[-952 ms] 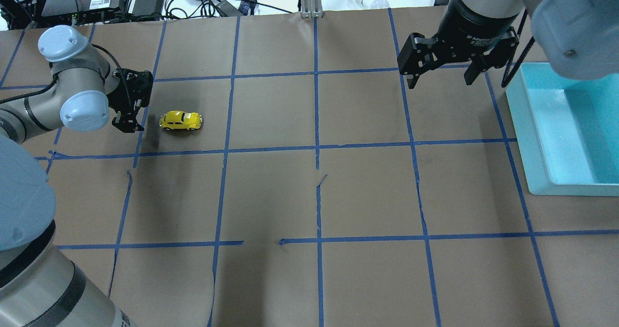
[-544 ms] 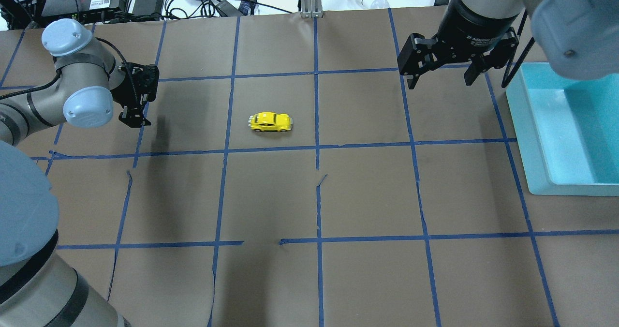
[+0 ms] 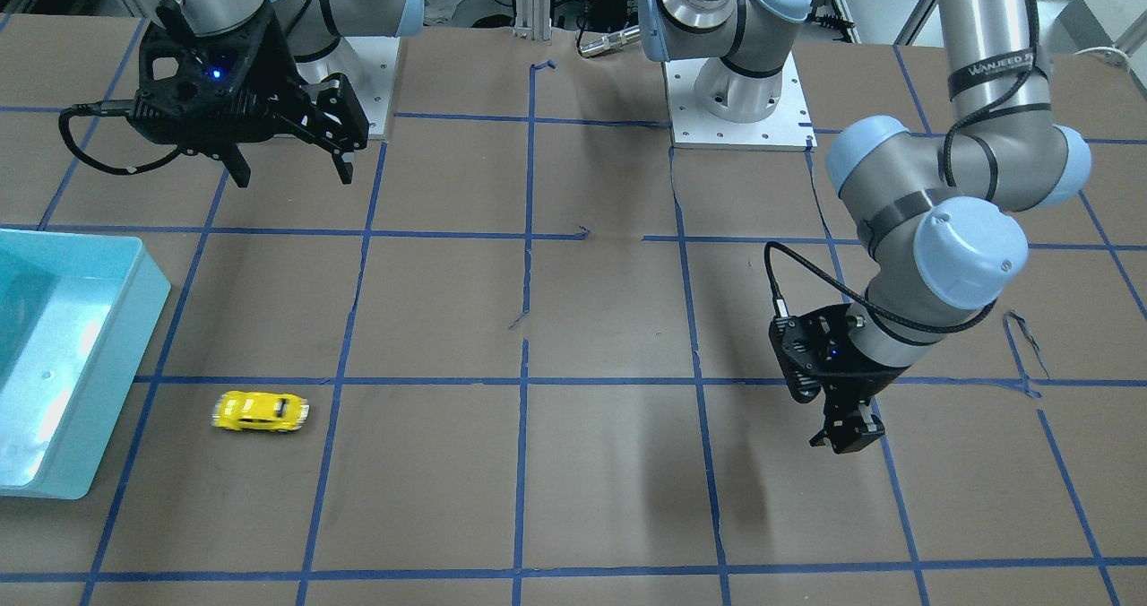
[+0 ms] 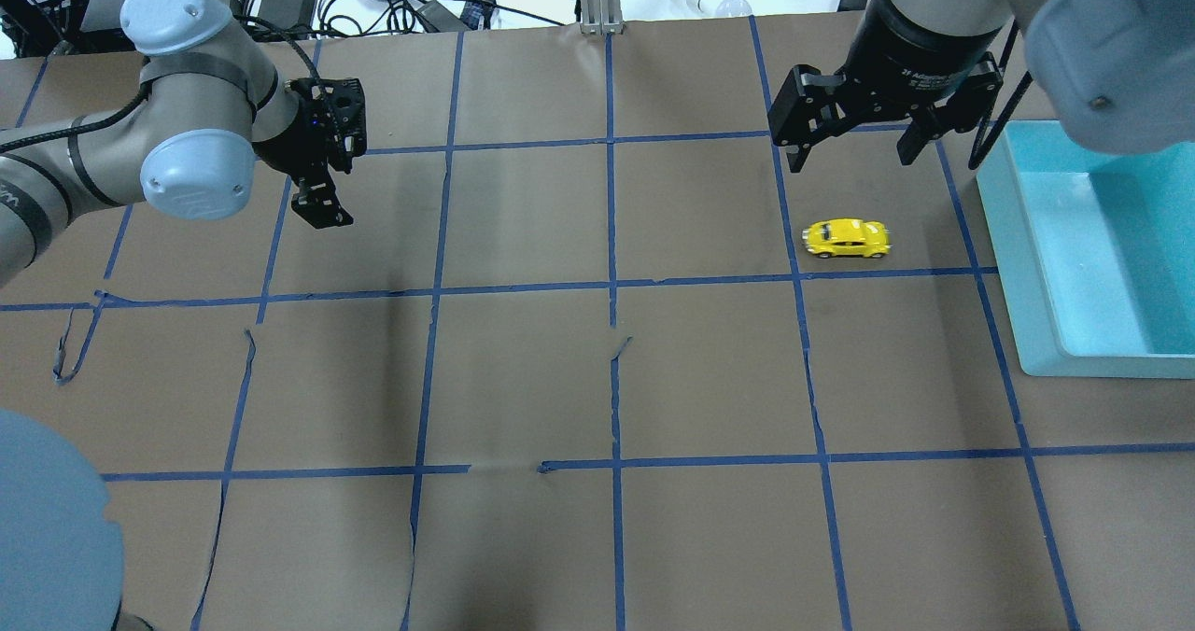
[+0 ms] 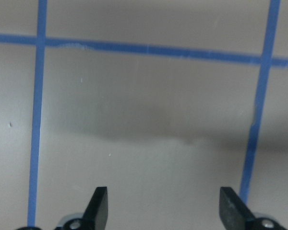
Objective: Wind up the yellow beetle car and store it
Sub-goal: 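Raise the left arm back while the right gripper moves toward the car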
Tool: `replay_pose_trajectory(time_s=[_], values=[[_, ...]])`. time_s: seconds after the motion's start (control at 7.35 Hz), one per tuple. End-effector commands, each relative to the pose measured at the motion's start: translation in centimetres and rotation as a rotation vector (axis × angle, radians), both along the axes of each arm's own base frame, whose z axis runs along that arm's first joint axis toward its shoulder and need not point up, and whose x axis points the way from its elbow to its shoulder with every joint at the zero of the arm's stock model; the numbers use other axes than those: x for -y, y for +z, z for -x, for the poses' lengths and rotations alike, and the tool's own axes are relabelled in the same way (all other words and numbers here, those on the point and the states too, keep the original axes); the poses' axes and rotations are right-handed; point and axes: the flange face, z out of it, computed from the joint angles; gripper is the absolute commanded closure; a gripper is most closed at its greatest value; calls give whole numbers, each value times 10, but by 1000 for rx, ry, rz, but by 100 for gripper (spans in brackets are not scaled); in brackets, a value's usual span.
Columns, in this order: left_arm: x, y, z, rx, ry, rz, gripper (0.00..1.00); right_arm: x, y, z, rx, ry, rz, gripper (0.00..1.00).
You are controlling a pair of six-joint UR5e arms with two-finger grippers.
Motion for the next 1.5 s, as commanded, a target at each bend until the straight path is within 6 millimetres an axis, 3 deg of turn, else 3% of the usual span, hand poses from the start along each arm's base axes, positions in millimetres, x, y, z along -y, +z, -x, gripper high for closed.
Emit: replay_pose_trajectory(time_s=[0.0, 0.27, 0.54, 0.82, 1.22, 1.36], values=[[-27, 50, 47, -15, 186, 16, 16, 0, 0, 0, 1, -1, 0, 0], [-56, 83, 90, -36, 501, 8, 15, 0, 0, 0, 1, -1, 0, 0], [-75, 123, 94, -56, 784, 24, 9, 3, -2, 3, -1, 28, -2, 0], [-91, 159, 94, -87, 1071, 16, 0, 21, -13, 14, -21, 192, 1, 0], [-98, 185, 43, -75, 1236, 54, 0, 47, -47, 49, -21, 434, -62, 0], [-98, 196, 43, -84, 1292, 57, 0, 55, -59, 63, -9, 590, -71, 0]])
